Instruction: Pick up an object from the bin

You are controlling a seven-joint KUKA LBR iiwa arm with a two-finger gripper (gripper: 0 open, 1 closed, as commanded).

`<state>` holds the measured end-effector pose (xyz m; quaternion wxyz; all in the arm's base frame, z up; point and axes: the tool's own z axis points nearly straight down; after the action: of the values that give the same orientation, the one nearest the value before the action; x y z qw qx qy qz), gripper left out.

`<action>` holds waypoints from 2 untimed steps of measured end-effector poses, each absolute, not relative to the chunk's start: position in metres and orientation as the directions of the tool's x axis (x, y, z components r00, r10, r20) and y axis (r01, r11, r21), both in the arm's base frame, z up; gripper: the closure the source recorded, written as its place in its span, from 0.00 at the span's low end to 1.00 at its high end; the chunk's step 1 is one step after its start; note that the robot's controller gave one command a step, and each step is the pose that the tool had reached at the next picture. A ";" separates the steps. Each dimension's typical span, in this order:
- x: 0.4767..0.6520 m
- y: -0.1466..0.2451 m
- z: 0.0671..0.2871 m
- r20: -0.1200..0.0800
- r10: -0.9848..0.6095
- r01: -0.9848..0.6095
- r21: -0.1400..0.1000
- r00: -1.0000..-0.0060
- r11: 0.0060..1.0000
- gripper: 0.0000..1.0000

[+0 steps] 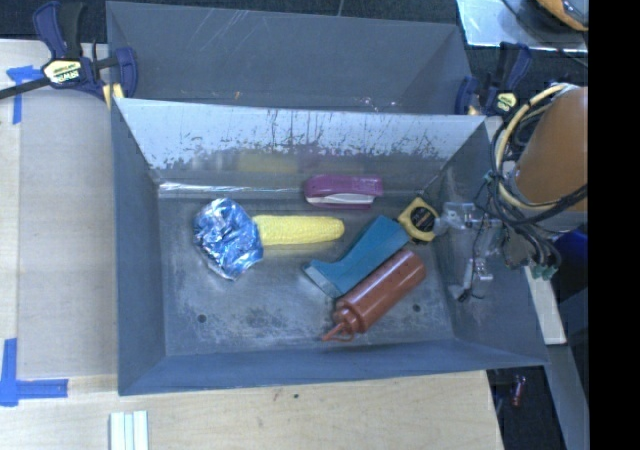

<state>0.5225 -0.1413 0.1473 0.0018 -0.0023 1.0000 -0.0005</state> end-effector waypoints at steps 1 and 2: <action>0.523 -0.141 0.147 -0.003 -0.005 -0.005 -0.001 -1.000 1.000 0.00; 0.515 -0.119 0.080 0.000 -0.074 -0.074 0.001 -0.997 0.997 0.00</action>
Offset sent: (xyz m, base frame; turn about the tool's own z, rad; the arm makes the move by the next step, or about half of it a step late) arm -0.0060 0.0209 -0.0647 -0.0699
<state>0.5153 -0.1194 0.0798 0.0001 -0.0371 0.9993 0.0004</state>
